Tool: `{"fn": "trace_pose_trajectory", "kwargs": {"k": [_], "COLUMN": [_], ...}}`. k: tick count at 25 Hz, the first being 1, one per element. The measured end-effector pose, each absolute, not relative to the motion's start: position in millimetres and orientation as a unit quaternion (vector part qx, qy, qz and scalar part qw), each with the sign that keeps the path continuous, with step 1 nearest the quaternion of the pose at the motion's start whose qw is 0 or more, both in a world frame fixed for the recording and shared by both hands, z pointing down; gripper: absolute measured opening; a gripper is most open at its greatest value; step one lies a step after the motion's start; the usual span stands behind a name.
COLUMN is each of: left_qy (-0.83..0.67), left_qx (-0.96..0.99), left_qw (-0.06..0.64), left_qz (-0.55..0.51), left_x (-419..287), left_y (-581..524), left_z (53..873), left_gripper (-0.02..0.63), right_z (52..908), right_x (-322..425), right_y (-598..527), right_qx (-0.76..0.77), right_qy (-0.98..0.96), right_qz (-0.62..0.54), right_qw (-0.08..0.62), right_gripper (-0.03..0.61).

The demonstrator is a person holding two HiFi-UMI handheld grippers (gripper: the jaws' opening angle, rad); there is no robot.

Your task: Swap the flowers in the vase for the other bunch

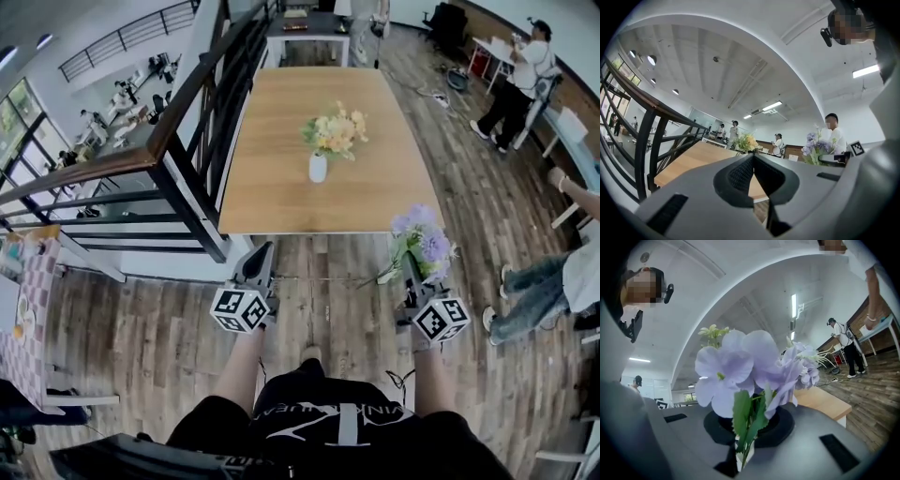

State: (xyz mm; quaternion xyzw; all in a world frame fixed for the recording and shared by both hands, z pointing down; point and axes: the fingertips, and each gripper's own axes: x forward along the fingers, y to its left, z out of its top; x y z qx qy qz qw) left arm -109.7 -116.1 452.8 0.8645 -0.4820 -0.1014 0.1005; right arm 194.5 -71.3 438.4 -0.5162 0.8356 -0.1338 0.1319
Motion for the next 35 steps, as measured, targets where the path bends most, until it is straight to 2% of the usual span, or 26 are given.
{"fn": "trace_pose_trajectory", "kwargs": {"k": [19, 29, 35], "left_qy": [-0.43, -0.403, -0.414], "left_qx": [0.889, 0.906, 0.904], "left_qw": [0.128, 0.11, 0.095], "left_qz": [-0.089, -0.065, -0.057], "left_x": [-68.6, -35.6, -25.5], "left_y": [-242.7, -274.9, -309.8], "left_z": [482.2, 490.4, 504.9], "left_gripper": [0.011, 0.012, 0.022], "right_z": [459.6, 454.0, 457.5], "right_x": [200.0, 199.4, 172.4], "right_y": [-168.8, -193.3, -232.2], "right_qx": [-0.538, -0.528, -0.511], "right_qy": [0.818, 0.818, 0.83], "right_qz": [-0.152, -0.168, -0.165], "right_qw": [0.137, 0.153, 0.15], "right_gripper": [0.048, 0.048, 0.048]}}
